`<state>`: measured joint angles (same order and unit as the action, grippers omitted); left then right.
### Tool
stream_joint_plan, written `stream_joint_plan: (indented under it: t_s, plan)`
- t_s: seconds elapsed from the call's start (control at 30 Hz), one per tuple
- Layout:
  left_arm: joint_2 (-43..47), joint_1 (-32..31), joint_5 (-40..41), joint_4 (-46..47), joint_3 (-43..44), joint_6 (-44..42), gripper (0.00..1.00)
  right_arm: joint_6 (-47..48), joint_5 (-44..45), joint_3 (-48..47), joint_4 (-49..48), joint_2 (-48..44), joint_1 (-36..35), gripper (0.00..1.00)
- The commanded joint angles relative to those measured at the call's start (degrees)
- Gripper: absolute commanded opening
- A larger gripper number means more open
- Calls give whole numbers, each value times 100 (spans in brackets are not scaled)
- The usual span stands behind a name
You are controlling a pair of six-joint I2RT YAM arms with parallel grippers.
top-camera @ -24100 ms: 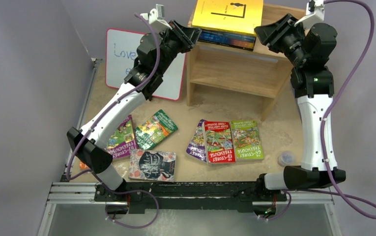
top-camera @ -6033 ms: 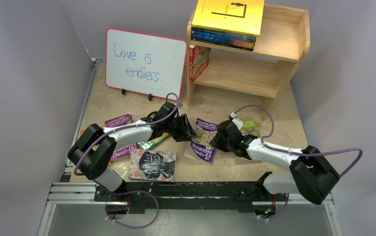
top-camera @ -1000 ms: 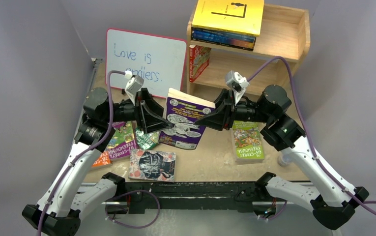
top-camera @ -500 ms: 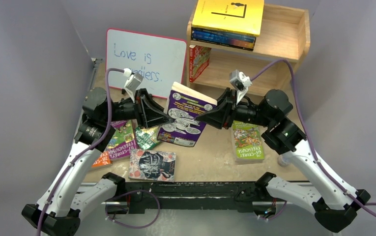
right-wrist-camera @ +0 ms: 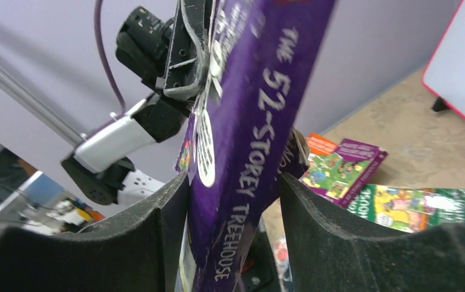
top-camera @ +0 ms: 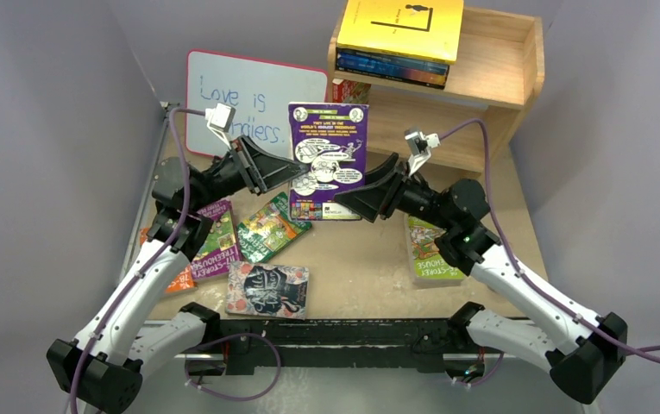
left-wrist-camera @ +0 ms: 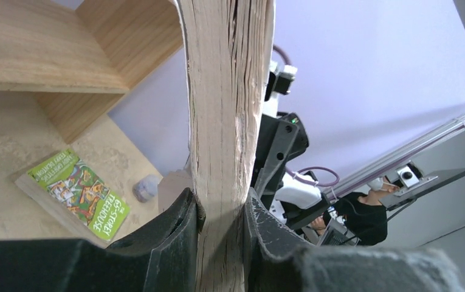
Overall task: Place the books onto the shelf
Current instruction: Pick up the book from the center of the board.
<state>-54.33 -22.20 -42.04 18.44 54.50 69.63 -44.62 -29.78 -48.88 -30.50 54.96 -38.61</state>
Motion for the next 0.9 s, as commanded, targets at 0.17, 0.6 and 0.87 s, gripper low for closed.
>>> stream_joint_plan:
  t_s: [0.17,0.6,0.87]
  plan:
    - [8,14,-447,1238,69,261,0,-939,-19,165,-1686,-83,-7,56]
    - [-160,14,-628,-875,706,-1451,20,-183,28,-273,-345,-105,-7,10]
    - [-116,22,2578,-4054,1583,-3282,70,1795,2285,-842,1952,-459,-8,0]
